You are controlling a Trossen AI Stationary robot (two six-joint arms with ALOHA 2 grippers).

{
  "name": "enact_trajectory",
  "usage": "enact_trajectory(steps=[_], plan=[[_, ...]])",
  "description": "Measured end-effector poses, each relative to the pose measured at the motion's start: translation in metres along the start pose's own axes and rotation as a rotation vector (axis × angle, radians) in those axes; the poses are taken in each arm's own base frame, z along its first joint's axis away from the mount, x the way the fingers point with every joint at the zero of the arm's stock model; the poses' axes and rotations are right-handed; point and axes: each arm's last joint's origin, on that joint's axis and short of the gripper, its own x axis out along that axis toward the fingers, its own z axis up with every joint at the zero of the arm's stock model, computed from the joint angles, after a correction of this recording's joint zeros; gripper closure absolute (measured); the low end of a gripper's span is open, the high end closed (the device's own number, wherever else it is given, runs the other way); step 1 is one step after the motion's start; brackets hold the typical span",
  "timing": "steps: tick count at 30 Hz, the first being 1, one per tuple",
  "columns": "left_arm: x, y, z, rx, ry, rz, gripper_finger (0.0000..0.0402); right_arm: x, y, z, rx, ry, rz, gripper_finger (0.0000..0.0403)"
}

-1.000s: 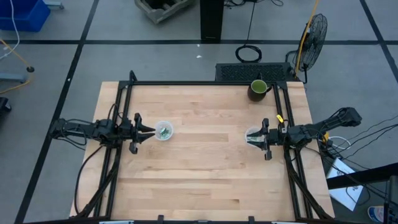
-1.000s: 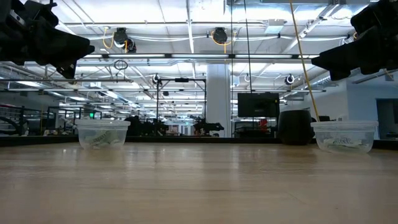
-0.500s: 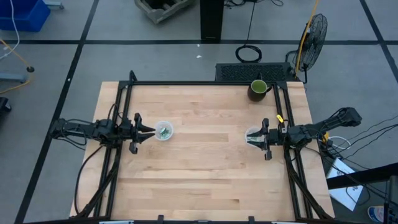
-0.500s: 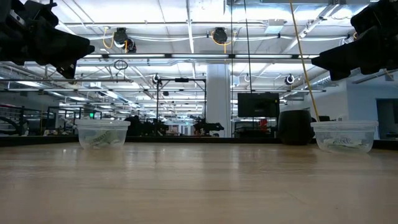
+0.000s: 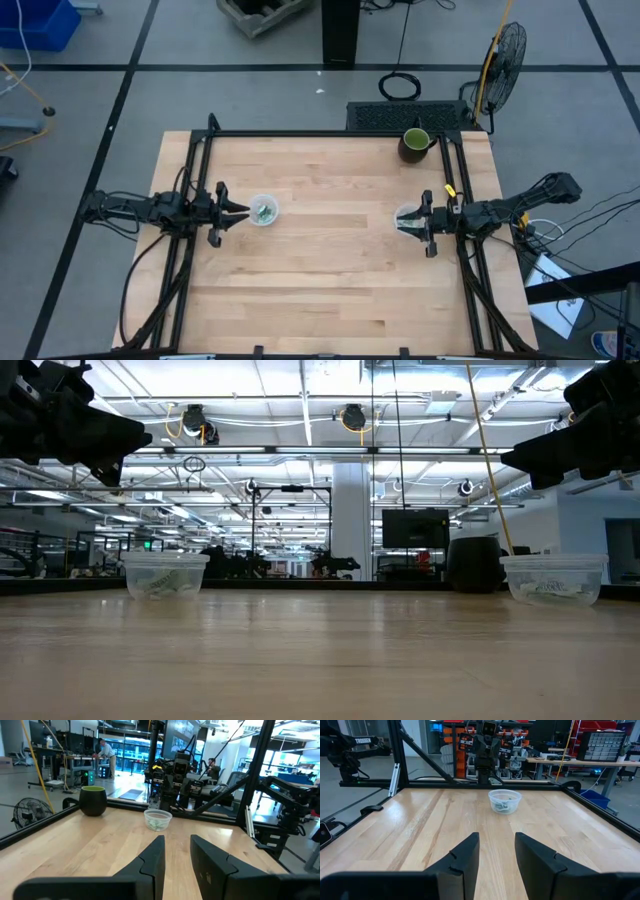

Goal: Pick and place items into bin
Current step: Return to Home Position

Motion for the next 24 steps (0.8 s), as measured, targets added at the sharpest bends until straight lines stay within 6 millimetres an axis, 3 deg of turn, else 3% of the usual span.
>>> enact_trajectory(steps=[24], plan=[[0.0000,0.0000,0.0000,0.000,0.000,0.000,0.0307,0.0000,0.0000,0.0000,0.000,0.000,0.000,0.0288]])
